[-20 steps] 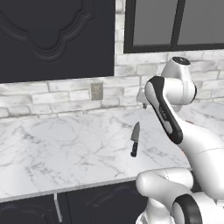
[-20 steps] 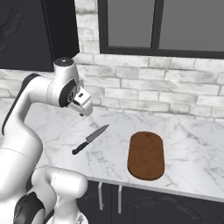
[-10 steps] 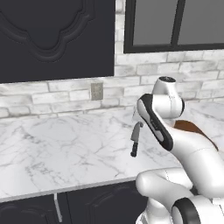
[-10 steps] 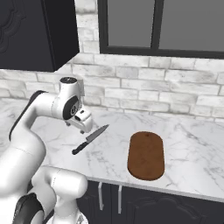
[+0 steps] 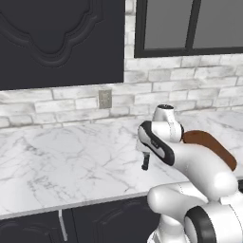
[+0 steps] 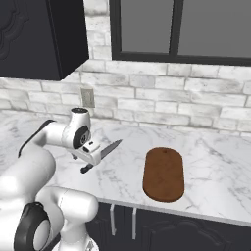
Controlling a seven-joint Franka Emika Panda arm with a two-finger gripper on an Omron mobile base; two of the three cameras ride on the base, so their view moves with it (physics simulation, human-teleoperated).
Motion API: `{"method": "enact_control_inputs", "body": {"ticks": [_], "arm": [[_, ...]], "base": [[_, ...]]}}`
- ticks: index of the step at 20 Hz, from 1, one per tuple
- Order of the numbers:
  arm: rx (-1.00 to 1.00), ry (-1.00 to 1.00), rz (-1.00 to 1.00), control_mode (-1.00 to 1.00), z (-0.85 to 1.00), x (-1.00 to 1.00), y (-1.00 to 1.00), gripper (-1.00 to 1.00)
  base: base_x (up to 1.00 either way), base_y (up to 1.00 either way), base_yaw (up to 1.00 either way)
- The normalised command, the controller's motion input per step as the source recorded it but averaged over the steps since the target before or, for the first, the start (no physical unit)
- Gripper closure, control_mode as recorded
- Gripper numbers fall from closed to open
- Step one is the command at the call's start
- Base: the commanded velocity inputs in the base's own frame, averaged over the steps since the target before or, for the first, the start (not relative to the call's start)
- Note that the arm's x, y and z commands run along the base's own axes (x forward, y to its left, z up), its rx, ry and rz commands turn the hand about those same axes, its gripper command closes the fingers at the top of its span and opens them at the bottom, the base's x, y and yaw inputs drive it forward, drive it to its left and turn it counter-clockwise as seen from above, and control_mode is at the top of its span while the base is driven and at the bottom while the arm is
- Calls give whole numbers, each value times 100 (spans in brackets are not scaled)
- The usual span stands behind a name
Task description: Move the cutting board and knife to the sink. Then move spray from the cabinet to the counter.
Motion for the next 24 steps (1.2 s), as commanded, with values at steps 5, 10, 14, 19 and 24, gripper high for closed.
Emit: {"method": "enact_control_inputs", "body": {"ticks": [5,10,14,19,24], "arm": [[-1,0,0,-100,-9,19,0,-100],[0,0,0,-100,-16,33,0,-100],[-1,0,2,-100,-39,17,0,-100],[-3,-5,5,-100,-39,13,0,-100],[0,-7,2,-100,-30,17,0,-100]], "base": [[0,0,0],[0,0,0],[0,0,0],[0,0,0],[0,0,0]]}}
